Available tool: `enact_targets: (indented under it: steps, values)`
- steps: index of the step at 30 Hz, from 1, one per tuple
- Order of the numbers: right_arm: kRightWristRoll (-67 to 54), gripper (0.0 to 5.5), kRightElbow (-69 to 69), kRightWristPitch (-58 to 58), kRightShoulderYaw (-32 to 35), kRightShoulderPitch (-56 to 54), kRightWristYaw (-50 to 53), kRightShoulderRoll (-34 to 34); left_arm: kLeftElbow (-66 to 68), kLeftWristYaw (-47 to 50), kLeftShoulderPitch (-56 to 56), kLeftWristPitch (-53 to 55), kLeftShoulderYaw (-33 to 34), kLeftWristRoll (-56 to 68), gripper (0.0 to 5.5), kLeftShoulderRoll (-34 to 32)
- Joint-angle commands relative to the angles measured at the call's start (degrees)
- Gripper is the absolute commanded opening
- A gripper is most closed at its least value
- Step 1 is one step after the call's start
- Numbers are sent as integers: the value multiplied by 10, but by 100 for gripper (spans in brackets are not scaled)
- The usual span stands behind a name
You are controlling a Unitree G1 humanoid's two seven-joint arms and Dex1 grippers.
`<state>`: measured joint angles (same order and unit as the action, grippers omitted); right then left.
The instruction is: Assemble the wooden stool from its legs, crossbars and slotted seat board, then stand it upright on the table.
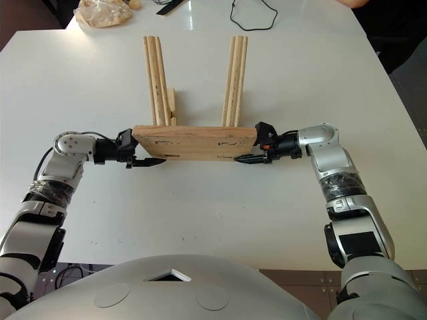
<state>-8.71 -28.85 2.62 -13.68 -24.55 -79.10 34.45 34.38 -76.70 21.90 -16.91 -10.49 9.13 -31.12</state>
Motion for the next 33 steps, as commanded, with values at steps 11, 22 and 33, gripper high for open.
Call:
enact_targets:
  steps: [11,22,33]
  values:
    - [-11,150,5,6,5,-9,-36,-5,-69,-46,5,127,18,50,146,-12]
    - [-636,150,448,453,188,44,233,-35,-420,386,3,579,242,778,145,36]
    - [-989,149,526,181,183,-74,635,-163,-561,765,95,270,219,1037,146,183]
